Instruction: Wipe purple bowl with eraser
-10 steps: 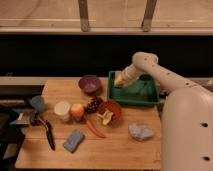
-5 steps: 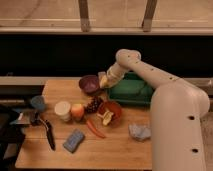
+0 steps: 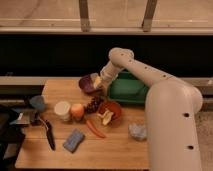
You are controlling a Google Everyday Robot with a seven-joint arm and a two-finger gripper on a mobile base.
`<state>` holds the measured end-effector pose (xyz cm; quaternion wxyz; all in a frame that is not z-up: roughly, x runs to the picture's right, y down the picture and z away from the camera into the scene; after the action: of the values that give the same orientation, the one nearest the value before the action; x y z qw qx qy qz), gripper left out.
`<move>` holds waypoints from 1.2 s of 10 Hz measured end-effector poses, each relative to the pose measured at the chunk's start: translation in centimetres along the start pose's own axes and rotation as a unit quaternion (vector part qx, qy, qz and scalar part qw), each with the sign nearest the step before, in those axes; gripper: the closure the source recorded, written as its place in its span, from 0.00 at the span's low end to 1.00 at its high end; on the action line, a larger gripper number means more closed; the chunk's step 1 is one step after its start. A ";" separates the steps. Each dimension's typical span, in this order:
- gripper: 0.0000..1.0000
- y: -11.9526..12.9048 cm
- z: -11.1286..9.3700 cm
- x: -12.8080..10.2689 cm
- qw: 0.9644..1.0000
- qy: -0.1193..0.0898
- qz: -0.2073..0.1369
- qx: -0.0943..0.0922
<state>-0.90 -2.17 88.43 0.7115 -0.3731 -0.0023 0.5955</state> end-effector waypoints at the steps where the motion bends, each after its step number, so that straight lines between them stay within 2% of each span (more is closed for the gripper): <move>1: 1.00 0.1 0.1 0.0 1.000 0.001 -0.001 0.000; 2: 1.00 0.4 0.2 0.0 1.000 0.001 -0.001 -0.002; 4: 1.00 -0.4 0.5 0.1 1.000 0.006 0.005 0.008; 7: 1.00 -0.6 3.8 -0.2 1.000 0.024 0.001 0.018; 10: 1.00 -0.9 4.0 -0.7 0.999 0.028 -0.001 0.029; 12: 1.00 -0.9 3.3 -1.3 0.999 0.023 -0.005 0.039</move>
<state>-1.98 -1.53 91.90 0.7285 -0.3586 0.0352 0.5827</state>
